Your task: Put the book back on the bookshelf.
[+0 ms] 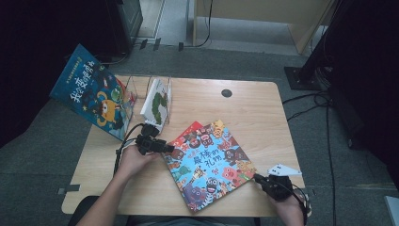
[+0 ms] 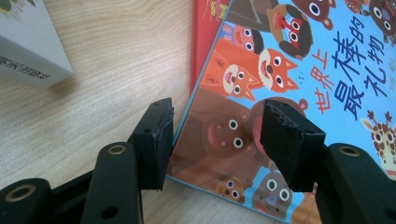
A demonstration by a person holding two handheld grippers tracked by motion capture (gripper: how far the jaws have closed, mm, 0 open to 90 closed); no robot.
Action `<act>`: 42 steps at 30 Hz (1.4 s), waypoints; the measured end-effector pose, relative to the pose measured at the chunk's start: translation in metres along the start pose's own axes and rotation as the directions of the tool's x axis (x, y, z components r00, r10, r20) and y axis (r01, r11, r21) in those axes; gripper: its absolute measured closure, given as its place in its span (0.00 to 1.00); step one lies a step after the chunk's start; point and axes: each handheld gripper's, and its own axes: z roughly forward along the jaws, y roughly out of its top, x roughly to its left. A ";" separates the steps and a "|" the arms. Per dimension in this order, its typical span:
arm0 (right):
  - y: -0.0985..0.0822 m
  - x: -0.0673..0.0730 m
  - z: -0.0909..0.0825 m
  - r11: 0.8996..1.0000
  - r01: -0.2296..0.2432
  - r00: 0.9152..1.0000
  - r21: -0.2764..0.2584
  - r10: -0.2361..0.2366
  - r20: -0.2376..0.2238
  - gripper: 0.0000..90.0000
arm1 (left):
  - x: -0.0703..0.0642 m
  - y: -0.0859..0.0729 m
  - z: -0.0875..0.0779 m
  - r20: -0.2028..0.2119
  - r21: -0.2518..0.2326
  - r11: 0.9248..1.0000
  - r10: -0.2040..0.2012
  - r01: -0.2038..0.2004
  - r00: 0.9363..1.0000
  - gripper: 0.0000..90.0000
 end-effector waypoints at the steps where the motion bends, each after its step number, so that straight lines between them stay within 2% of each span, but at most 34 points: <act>1: 0.001 -0.001 0.001 1.000 0.000 1.000 0.000 0.000 -0.002 1.00 | 0.000 -0.001 0.000 -0.001 0.000 1.000 0.001 -0.001 1.000 0.50; 7: 0.008 -0.007 0.007 1.000 -0.009 1.000 -0.004 0.009 -0.006 1.00 | 0.002 -0.005 -0.005 0.005 -0.011 1.000 -0.019 0.019 1.000 0.48; 10: 0.013 -0.011 0.011 1.000 -0.009 1.000 -0.007 0.009 -0.007 1.00 | 0.001 -0.008 -0.006 0.010 0.000 1.000 -0.019 0.019 1.000 0.48; 11: 0.014 -0.011 0.013 1.000 -0.012 1.000 -0.007 0.012 -0.009 1.00 | 0.000 -0.009 -0.006 0.007 -0.001 1.000 -0.029 0.029 1.000 0.48; 16: 0.023 -0.016 0.020 1.000 -0.010 1.000 -0.009 0.010 -0.014 1.00 | -0.003 -0.015 -0.010 -0.011 0.015 1.000 -0.022 0.022 1.000 0.47; 33: 0.054 -0.030 0.049 1.000 -0.005 1.000 -0.020 0.004 -0.026 1.00 | -0.006 -0.039 -0.023 -0.015 0.013 0.997 -0.072 0.072 0.997 0.46; 36: 0.060 -0.034 0.056 1.000 -0.006 0.999 -0.023 0.006 -0.036 1.00 | -0.005 -0.040 -0.024 -0.008 0.001 0.995 -0.096 0.096 0.995 0.46; 42: 0.073 -0.035 0.067 1.000 0.003 0.999 -0.021 -0.004 -0.035 1.00 | -0.003 -0.039 -0.023 -0.038 0.003 0.995 -0.095 0.095 0.995 0.46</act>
